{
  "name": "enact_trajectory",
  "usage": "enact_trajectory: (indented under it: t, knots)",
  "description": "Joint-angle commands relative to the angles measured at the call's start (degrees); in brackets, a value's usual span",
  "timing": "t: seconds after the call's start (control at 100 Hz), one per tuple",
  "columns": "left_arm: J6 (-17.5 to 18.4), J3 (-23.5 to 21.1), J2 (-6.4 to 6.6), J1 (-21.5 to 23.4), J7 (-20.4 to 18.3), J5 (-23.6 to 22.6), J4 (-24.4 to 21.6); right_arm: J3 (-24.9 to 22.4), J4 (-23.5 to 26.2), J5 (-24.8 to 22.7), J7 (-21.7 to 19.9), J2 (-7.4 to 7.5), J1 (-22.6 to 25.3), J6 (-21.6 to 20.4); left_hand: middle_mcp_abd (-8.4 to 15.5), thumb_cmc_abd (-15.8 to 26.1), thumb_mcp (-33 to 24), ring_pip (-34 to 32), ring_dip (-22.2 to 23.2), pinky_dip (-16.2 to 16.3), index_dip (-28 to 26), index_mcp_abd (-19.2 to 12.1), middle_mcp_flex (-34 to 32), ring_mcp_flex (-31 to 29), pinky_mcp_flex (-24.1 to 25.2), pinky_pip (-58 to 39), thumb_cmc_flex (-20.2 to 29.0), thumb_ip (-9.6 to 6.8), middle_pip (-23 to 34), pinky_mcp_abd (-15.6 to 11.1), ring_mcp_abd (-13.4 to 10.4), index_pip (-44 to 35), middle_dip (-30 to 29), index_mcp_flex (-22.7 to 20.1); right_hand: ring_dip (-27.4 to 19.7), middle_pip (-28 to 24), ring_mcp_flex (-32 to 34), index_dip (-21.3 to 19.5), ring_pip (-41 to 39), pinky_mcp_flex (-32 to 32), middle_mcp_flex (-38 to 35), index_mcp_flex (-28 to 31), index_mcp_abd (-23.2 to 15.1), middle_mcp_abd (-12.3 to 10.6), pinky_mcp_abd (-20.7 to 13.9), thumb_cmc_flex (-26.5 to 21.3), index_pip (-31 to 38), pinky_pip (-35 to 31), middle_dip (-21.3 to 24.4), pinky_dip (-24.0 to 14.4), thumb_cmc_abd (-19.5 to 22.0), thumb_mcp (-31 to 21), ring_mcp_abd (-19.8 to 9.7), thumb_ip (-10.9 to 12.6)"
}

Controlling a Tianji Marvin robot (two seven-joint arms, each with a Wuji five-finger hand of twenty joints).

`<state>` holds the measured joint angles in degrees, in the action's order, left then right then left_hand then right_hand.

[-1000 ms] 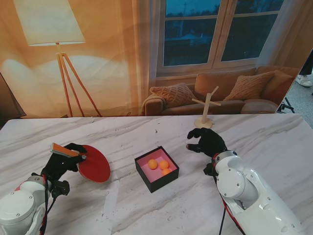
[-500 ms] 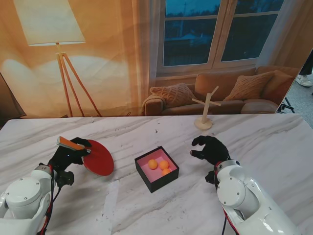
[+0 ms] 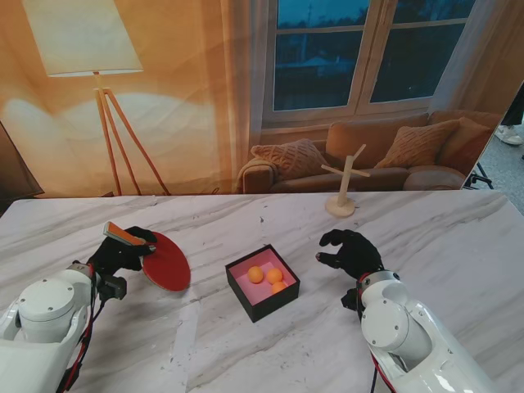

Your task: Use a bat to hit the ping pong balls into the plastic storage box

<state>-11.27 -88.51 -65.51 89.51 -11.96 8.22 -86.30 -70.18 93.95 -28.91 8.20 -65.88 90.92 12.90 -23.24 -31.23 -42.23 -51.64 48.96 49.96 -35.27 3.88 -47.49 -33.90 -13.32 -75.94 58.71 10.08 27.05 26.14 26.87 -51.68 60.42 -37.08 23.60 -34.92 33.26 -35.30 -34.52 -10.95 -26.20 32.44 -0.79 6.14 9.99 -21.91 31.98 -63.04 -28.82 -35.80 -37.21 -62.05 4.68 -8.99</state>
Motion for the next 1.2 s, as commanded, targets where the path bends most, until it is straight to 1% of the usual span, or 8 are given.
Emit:
enact_trajectory:
  t: [0.0, 0.23, 0.39, 0.57, 0.68, 0.92, 1.12, 1.19]
  knots:
    - [-0.38, 0.27, -0.03, -0.38, -1.09, -0.99, 0.48, 0.12, -0.07, 0.14, -0.56, -0.29, 0.40, 0.91, 7.13, 3.47, -3.41, -1.46, 1.46, 1.70, 0.92, 2.63, 6.14, 1.31, 2.00, 0.61, 4.40, -0.27, -3.22, -5.63, 1.64, -0.34, -1.81, -3.43, -0.06, -0.05, -2.74, 0.37, 0.54, 0.72, 2.00, 0.13, 0.37, 0.06, -0.24, 1.88, -0.22, -0.83, 0.24, -1.17, 1.06, 1.26, -0.07, 2.90]
    - [0.44, 0.48, 0.10, -0.48, -0.86, -2.20, 0.72, 0.22, 0.47, 0.55, -1.22, -0.25, 0.68, 2.27, 8.57, 7.25, -5.67, 2.29, 1.55, -0.36, 13.18, -0.39, 14.59, 5.90, 7.05, 3.72, 0.56, -3.80, 0.28, -7.37, -0.37, 30.43, -8.57, 1.22, 0.03, 0.06, -2.92, 0.39, 0.34, 0.88, 2.52, 0.75, 0.25, 0.23, -0.28, 1.77, -0.35, -1.09, 0.33, -1.23, 1.59, 1.60, -0.04, 3.19]
    - [1.42, 0.32, 0.76, -0.65, -2.58, -4.33, 0.94, 0.48, 0.61, 0.79, -1.54, -0.24, 0.59, 2.65, 10.22, 9.16, -6.84, 5.73, 0.37, -3.25, 18.74, -3.16, 18.45, 8.11, 9.86, 6.49, -2.97, -7.24, 1.53, -8.02, -1.64, 40.19, -19.30, 9.81, 0.07, -0.07, -2.94, 0.37, 0.18, 0.92, 2.78, 0.82, 0.27, 0.33, -0.17, 1.71, -0.45, -1.30, 0.35, -1.27, 1.68, 1.65, -0.09, 3.22]
    - [2.57, 0.55, 0.73, -0.92, -1.67, -5.98, 1.72, 0.64, 0.71, 0.95, -1.74, -0.23, 0.55, 2.99, 12.82, 4.61, -4.50, 8.17, -0.85, -3.74, 23.33, -1.09, 22.13, 9.57, 10.62, 7.84, -7.78, -6.98, -0.43, -8.27, -2.18, 48.63, -23.91, 24.57, 0.08, -0.19, -3.00, 0.31, 0.06, 0.84, 2.99, 0.96, 0.33, 0.37, -0.43, 1.79, -0.47, -1.40, 0.39, -1.21, 2.31, 1.61, -0.03, 3.29]
    - [1.79, 0.77, 0.40, -0.82, 0.28, -7.03, 1.53, 0.78, 0.93, 1.24, -2.27, -0.15, 0.56, 3.09, 13.23, 4.93, -1.52, 7.78, -0.63, -3.53, 22.90, 2.73, 22.62, 9.80, 10.97, 7.71, -10.29, -6.32, 0.85, -8.23, -1.15, 49.25, -23.90, 27.22, 0.11, -0.27, -3.02, 0.26, -0.05, 0.89, 3.19, 0.98, 0.27, 0.38, -0.45, 1.93, -0.45, -1.43, 0.41, -1.18, 2.62, 1.79, -0.07, 3.33]
    - [-4.19, 0.66, -0.21, 0.00, 3.62, -9.30, -0.24, 1.15, 1.01, 1.72, -2.65, -0.13, 0.41, 3.02, 6.84, 15.08, 13.68, 4.43, -0.65, -3.13, 19.24, 15.00, 20.37, 7.86, 9.52, 4.62, -9.24, -7.38, 3.86, -6.24, 2.98, 48.14, -22.32, 22.52, 0.09, -0.36, -3.07, 0.19, -0.15, 0.82, 3.42, 0.91, 0.17, 0.28, -0.63, 2.27, -0.46, -1.52, 0.50, -1.10, 3.82, 1.90, -0.31, 3.48]
    - [-7.13, 0.89, -0.30, 0.83, 5.78, -13.62, -0.55, 1.43, 0.98, 2.82, -3.63, -0.04, 0.27, 2.80, 1.28, 19.13, 16.93, -6.29, 1.26, 6.20, 10.15, 14.78, 7.62, -3.95, -3.00, -2.05, -6.23, -7.79, 10.51, 0.77, 8.12, 35.61, -20.09, 3.32, 0.10, -0.49, -3.38, 0.12, -0.21, 0.94, 4.05, 0.80, 0.19, 0.20, -0.98, 2.70, -0.41, -1.42, 0.52, -0.97, 5.16, 2.42, -0.50, 3.74]
    - [-7.37, 1.06, -0.48, 1.11, 7.19, -14.98, -0.43, 1.51, 0.96, 2.97, -3.69, -0.04, 0.21, 2.75, 1.28, 15.92, 18.70, -9.69, 0.81, 8.09, 2.96, 12.67, 3.87, -7.86, -7.60, -3.94, -0.27, -5.38, 12.79, 2.40, 8.65, 27.53, -19.89, -0.46, 0.10, -0.55, -3.39, 0.10, -0.24, 0.92, 4.08, 0.89, 0.19, 0.12, -0.95, 2.75, -0.35, -1.45, 0.53, -0.97, 5.41, 2.48, -0.55, 3.82]
